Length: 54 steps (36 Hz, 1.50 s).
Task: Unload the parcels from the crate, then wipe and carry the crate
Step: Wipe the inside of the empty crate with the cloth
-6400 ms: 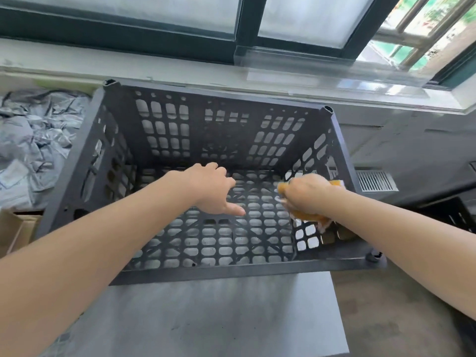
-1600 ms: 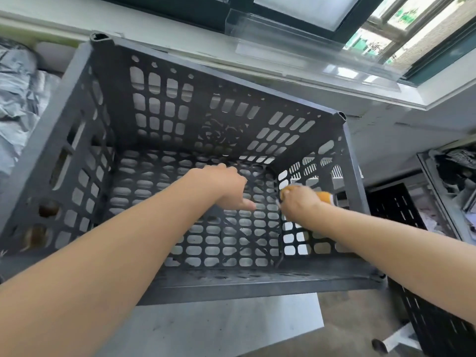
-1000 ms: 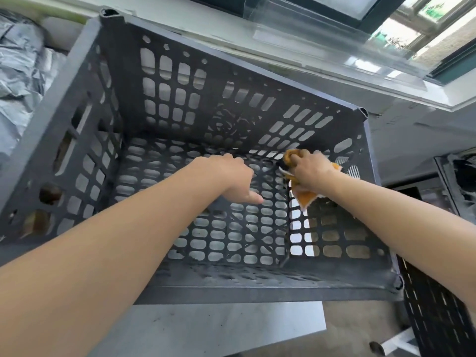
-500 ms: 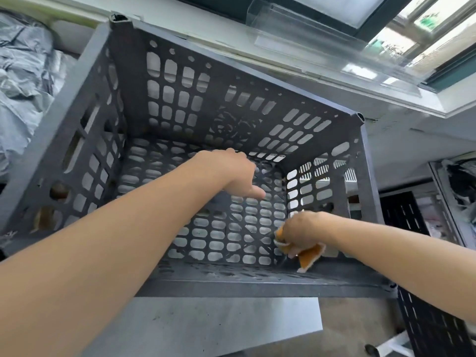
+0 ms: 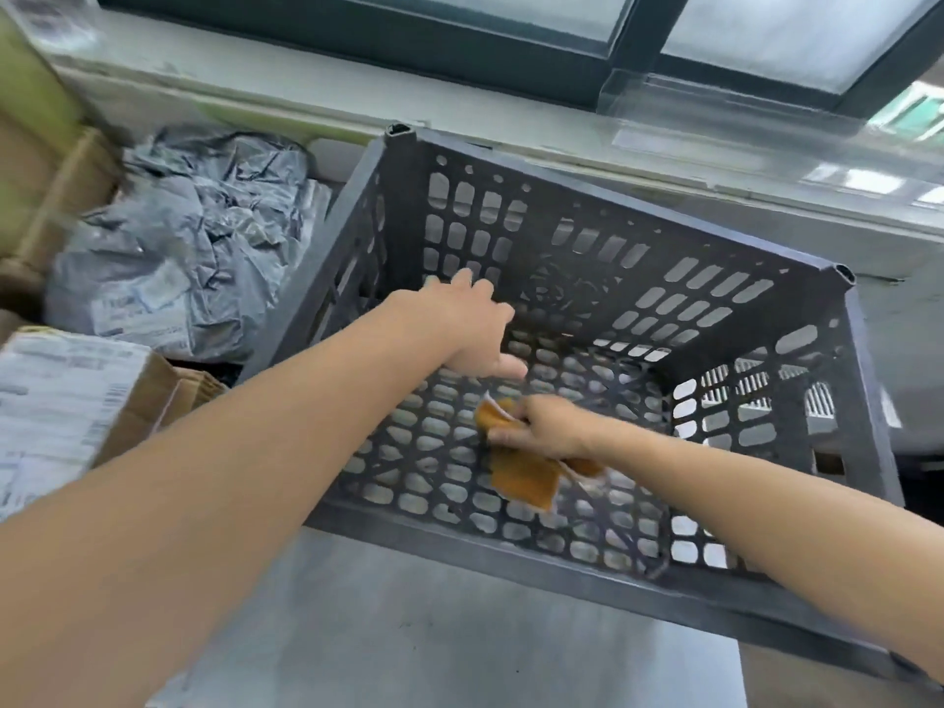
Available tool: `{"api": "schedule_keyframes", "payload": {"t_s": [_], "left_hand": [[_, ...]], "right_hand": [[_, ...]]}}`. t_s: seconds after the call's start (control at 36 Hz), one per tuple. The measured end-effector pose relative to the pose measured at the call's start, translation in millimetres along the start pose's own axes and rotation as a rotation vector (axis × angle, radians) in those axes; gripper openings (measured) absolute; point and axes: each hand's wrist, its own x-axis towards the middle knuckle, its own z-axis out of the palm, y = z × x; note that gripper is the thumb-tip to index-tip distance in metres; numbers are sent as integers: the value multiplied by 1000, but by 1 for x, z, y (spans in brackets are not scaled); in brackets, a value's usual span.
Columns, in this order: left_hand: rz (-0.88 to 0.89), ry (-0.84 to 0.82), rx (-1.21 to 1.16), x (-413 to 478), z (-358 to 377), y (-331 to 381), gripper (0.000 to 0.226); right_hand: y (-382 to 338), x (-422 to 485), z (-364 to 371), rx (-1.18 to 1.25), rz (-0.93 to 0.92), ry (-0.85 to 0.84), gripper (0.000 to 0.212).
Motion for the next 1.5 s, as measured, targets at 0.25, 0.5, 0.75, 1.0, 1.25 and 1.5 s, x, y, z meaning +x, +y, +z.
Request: {"api": "schedule_keyframes", "payload": {"t_s": [0.25, 0.5, 0.75, 1.0, 1.25, 1.5], "left_hand": [[-164, 197, 227, -35, -9, -53, 75], [-287, 340, 231, -38, -11, -84, 87], [-359, 440, -3, -34, -3, -93, 115], [-336, 458, -92, -34, -2, -93, 124], [-314, 469, -156, -37, -4, -92, 124], [-287, 526, -277, -45, -3, -88, 112]], "right_hand": [[-73, 65, -22, 470, -79, 358, 33], [-96, 111, -30, 908, 127, 297, 67], [-138, 139, -42, 1387, 237, 291, 75], [-138, 121, -64, 1658, 177, 294, 63], [-144, 67, -98, 1621, -123, 395, 52], [-156, 39, -107, 1391, -312, 556, 46]]}}
